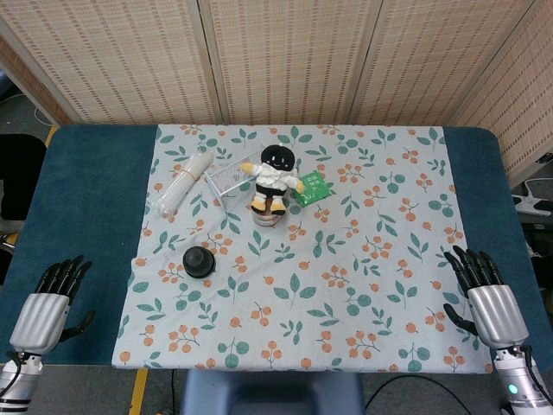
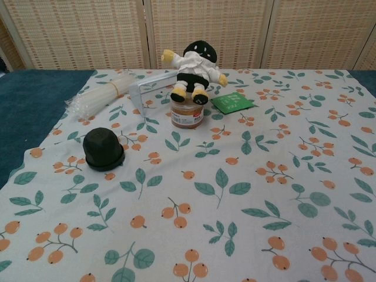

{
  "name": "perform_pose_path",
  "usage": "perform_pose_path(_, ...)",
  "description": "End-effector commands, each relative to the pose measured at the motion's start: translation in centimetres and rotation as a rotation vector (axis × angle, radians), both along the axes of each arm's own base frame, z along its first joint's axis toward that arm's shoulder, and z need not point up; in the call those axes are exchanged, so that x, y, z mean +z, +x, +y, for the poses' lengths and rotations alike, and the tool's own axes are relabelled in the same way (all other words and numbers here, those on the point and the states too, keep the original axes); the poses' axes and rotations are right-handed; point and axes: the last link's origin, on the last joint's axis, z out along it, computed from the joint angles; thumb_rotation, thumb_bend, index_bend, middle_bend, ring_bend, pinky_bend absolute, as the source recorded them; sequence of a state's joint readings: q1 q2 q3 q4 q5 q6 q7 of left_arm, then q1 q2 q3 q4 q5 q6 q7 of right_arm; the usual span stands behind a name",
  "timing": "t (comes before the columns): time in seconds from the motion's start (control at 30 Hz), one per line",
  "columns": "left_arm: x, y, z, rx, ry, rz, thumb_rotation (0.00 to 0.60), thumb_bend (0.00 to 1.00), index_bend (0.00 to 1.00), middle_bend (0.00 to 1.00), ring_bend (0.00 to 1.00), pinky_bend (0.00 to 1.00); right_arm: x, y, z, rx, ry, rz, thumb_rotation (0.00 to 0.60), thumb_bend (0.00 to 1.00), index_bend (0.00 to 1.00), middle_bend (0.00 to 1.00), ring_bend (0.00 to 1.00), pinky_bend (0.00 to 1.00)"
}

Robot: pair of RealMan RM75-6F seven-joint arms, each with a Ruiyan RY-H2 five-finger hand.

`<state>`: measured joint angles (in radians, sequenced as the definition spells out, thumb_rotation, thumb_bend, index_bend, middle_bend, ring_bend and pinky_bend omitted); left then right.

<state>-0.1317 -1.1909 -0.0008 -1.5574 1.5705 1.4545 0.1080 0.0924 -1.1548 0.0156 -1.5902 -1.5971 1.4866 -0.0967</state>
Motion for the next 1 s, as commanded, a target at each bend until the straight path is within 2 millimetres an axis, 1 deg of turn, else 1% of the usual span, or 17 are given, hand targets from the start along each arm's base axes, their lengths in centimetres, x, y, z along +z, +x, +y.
perform_pose_path(0.03, -0.4, 0.2, -0.3, -0.027, -0.002, -0.008, 0.6, 0.32, 0.0, 0.0, 0.0, 0.08, 0.0, 0.1, 0.0, 0.004, 0.002, -0.005, 0.6, 0.18, 0.0, 0.0, 0.0, 0.0)
perform_pose_path(0.07, -0.7, 0.4, -0.3, -0.043, -0.009, -0.02, 0.6, 0.32, 0.0, 0.0, 0.0, 0.08, 0.1, 0.1, 0.1, 0.004, 0.002, -0.005, 0.6, 0.18, 0.0, 0.0, 0.0, 0.0)
perform_pose_path(0.17, -2.3, 1.4, -0.3, -0.104, -0.059, -0.093, 0.6, 0.32, 0.0, 0.0, 0.0, 0.08, 0.2, 0.0, 0.2, 0.004, 0.002, -0.011, 0.6, 0.18, 0.0, 0.0, 0.0, 0.0)
perform_pose_path(0.2, -3.3, 1.8, -0.3, -0.127, -0.085, -0.115, 0.6, 0.33, 0.0, 0.0, 0.0, 0.08, 0.3, 0.1, 0.3, 0.004, 0.004, -0.013, 0.6, 0.18, 0.0, 0.0, 0.0, 0.0)
perform_pose_path(0.3, -6.0, 3.0, 0.8, -0.162, -0.136, -0.129, 0.6, 0.34, 0.0, 0.0, 0.0, 0.08, 0.2, 0.1, 0.5, 0.006, 0.016, -0.01, 0.6, 0.18, 0.0, 0.0, 0.0, 0.0)
perform_pose_path(0.37, -7.2, 3.6, 1.9, -0.164, -0.147, -0.111, 0.6, 0.34, 0.0, 0.0, 0.0, 0.08, 0.1, 0.1, 0.5, 0.002, 0.024, -0.011, 0.6, 0.18, 0.0, 0.0, 0.0, 0.0)
perform_pose_path(0.53, -9.3, 4.8, 4.1, -0.133, -0.192, -0.133, 0.6, 0.33, 0.0, 0.0, 0.0, 0.08, 0.4, 0.0, 0.5, -0.001, 0.025, -0.013, 0.6, 0.18, 0.0, 0.0, 0.0, 0.0)
perform_pose_path(0.7, -11.9, 6.4, 5.9, -0.159, -0.201, -0.103, 0.6, 0.32, 0.0, 0.0, 0.0, 0.09, 0.5, -0.1, 0.6, -0.011, 0.091, -0.042, 0.6, 0.18, 0.0, 0.0, 0.0, 0.0)
perform_pose_path(0.83, -13.7, 6.9, 7.3, -0.165, -0.194, -0.05, 0.6, 0.32, 0.0, 0.0, 0.0, 0.09, 0.8, -0.3, 0.6, -0.019, 0.099, -0.043, 0.6, 0.18, 0.0, 0.0, 0.0, 0.0)
perform_pose_path(1.0, -15.2, 7.3, 8.4, -0.154, -0.218, -0.052, 0.6, 0.32, 0.0, 0.0, 0.0, 0.09, 1.1, -0.4, 0.3, -0.026, 0.104, -0.055, 0.6, 0.18, 0.0, 0.0, 0.0, 0.0)
